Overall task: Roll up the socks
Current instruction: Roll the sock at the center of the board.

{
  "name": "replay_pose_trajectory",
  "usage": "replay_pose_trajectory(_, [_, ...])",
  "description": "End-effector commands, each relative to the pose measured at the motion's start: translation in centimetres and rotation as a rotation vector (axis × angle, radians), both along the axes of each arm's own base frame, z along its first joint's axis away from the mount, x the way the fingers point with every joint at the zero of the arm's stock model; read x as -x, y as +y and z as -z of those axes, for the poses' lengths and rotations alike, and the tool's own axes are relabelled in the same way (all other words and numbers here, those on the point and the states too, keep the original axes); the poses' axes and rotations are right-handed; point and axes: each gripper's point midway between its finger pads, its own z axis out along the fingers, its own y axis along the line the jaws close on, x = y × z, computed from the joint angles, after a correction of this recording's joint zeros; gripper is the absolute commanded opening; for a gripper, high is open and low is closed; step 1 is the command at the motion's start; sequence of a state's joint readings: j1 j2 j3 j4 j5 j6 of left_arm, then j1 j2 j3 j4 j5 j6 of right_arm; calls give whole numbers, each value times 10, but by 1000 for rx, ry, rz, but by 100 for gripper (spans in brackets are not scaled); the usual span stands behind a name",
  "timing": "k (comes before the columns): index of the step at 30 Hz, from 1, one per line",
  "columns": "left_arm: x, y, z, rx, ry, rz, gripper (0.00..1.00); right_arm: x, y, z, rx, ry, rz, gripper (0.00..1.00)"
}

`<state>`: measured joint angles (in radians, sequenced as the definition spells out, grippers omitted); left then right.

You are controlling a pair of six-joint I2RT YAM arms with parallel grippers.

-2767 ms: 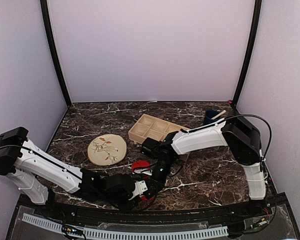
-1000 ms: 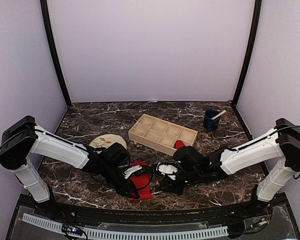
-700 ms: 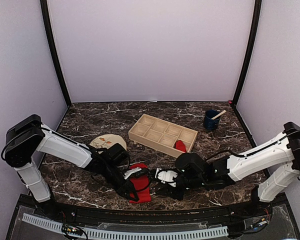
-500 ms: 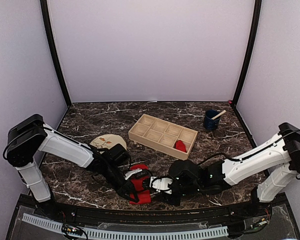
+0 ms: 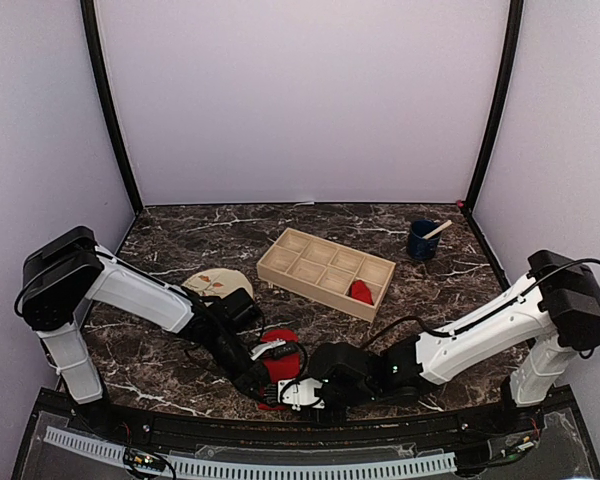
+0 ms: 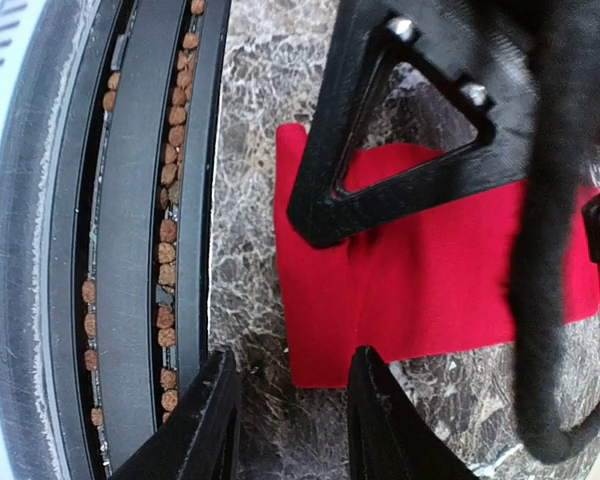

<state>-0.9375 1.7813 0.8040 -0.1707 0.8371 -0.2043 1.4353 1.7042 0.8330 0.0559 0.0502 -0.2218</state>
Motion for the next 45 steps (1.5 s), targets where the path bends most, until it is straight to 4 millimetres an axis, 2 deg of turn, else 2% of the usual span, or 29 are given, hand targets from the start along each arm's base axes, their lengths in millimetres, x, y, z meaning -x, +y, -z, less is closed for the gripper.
replay_pose_trajectory(1, [2, 5, 2, -17, 26, 17, 0, 0, 7, 1, 16, -55, -26, 34])
replay_pose_trajectory(18, [4, 6, 2, -13, 67, 37, 0, -12, 9, 20, 91, -162, -50, 31])
replay_pose_trajectory(29, [1, 5, 1, -15, 72, 28, 0, -6, 2, 34, 155, -140, -98, 6])
replay_pose_trajectory(34, [-10, 7, -2, -31, 30, -22, 17, -1, 0, 37, 176, -82, -99, 0])
replay_pose_trajectory(41, [-39, 9, -15, -4, -81, -148, 39, -4, 0, 29, 151, 48, -52, 0])
replay_pose_trajectory(45, [-50, 11, -27, 28, -144, -204, 43, -11, 0, 28, 145, 117, -16, 0])
